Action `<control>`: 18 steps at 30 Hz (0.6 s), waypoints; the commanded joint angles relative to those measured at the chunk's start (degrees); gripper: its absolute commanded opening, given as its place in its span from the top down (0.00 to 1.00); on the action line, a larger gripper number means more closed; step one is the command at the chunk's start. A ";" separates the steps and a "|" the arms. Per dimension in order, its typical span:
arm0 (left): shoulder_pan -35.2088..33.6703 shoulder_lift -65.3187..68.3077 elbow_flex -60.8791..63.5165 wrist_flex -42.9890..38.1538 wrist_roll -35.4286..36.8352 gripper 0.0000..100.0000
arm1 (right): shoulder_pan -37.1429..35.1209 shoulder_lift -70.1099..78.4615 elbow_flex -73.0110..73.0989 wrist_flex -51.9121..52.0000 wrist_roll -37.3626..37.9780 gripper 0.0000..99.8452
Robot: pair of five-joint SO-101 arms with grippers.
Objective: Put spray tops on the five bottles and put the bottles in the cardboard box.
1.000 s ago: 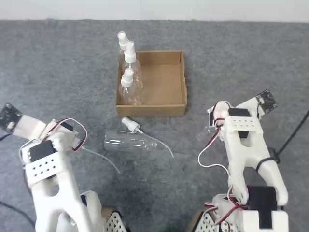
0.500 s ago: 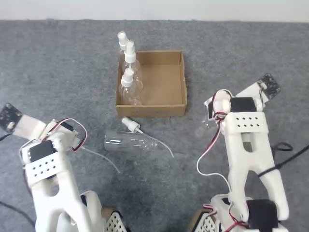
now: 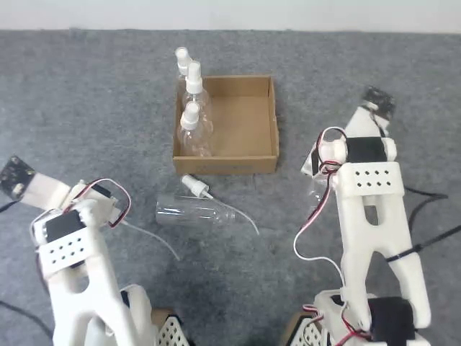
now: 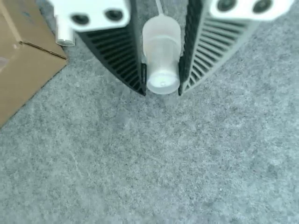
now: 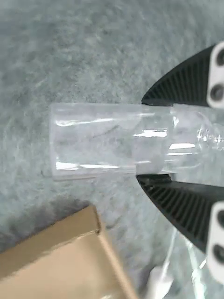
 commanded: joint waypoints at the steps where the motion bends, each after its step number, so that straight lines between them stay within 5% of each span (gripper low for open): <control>1: -0.18 -2.11 -0.75 -1.58 -0.70 0.99 | -0.04 -3.21 -3.52 0.66 10.90 0.88; 18: -0.18 -2.11 -0.75 -1.58 -0.70 0.99 | -0.48 -3.12 -3.52 0.13 41.41 0.87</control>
